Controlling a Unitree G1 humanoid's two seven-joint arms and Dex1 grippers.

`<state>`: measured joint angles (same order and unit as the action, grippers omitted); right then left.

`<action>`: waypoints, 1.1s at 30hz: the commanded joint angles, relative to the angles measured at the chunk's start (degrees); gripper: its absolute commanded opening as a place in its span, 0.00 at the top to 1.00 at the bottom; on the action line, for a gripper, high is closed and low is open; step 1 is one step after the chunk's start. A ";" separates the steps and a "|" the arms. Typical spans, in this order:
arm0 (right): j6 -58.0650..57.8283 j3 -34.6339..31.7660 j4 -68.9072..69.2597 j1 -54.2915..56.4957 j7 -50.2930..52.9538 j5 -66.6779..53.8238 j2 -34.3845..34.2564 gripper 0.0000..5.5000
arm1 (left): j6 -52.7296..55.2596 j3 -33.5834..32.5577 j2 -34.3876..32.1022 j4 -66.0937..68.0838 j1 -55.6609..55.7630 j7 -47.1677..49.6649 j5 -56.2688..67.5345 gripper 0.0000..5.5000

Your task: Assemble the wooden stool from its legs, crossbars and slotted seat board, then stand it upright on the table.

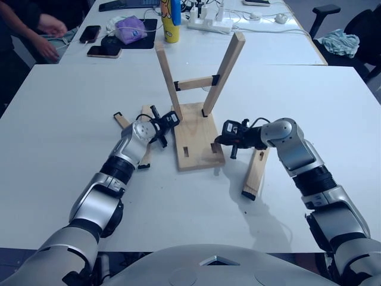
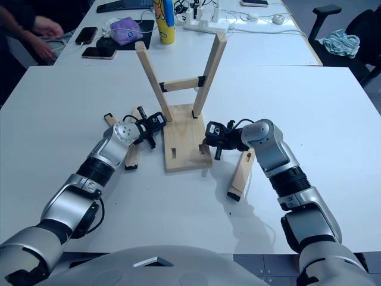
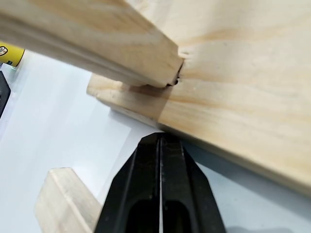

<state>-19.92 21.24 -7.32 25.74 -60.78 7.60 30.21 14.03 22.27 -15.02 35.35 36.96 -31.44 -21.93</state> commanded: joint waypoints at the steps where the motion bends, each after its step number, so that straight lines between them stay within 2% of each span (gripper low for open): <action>1: -3.56 2.93 0.95 -6.11 1.85 -0.08 -1.91 1.00 | -1.81 1.77 4.38 0.94 2.18 -1.43 1.06 1.00; 5: -7.80 -1.16 8.98 -6.65 3.96 -2.92 -0.52 1.00 | -0.98 0.18 1.29 -4.63 -0.29 -1.41 1.44 1.00; 8: -14.94 -7.03 19.03 -6.97 3.96 -8.68 0.64 1.00 | 0.67 -2.88 -1.78 -14.04 -4.93 -0.70 2.53 1.00; 14: -28.41 -15.74 31.92 -8.48 0.71 -18.57 8.79 1.00 | 10.11 -8.95 -4.68 -37.06 -18.47 1.20 3.97 1.00; 18: -28.95 -19.90 29.90 -12.67 0.21 -20.01 15.47 1.00 | 15.53 -9.42 -4.59 -46.12 -24.20 2.12 3.82 1.00; 23: -22.09 -19.76 20.89 -15.41 -3.09 -17.86 24.56 1.00 | 18.63 -9.30 -3.93 -52.81 -30.26 4.13 4.02 1.00; 33: -17.32 -18.31 9.32 -14.36 -4.29 -18.55 24.64 1.00 | 18.88 -8.75 -3.67 -52.59 -29.74 5.38 4.61 1.00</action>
<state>-37.51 2.83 2.90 11.19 -64.57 -10.05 54.96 32.53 13.22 -18.44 -16.99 6.55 -26.22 -17.57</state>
